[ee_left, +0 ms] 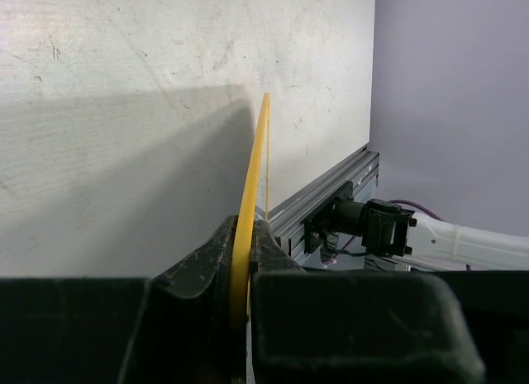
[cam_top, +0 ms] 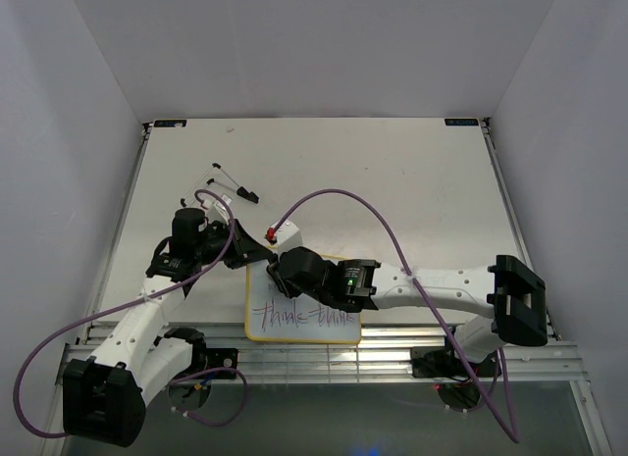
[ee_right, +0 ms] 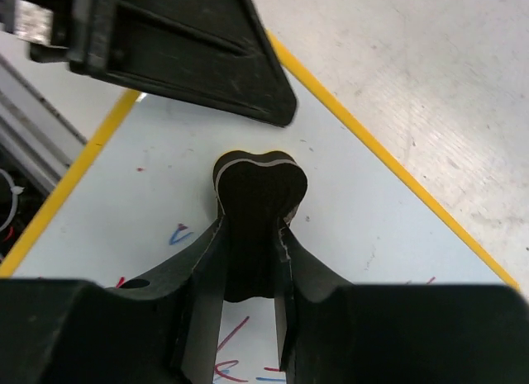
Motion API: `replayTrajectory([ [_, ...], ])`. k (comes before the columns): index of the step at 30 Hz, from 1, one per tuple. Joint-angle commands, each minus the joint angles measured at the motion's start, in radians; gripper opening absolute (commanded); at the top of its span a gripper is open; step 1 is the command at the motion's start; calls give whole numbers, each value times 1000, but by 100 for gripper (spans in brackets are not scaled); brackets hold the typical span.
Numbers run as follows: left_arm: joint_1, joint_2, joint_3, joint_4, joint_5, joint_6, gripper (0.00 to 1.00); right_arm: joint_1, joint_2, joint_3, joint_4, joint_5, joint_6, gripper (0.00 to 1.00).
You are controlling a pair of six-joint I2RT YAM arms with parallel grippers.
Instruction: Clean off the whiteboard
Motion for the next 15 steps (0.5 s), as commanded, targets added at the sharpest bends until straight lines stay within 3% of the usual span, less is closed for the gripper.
replayTrajectory([
  [1, -1, -69, 30, 125, -44, -22, 0, -23, 39, -95, -248, 100, 89, 30],
  [10, -3, -83, -2, 142, -91, -56, 0, -92, -42, -294, -159, 57, 124, 31],
  [15, -1, -84, -37, 177, -107, -79, 0, -83, -88, -330, -20, -99, 68, 31],
])
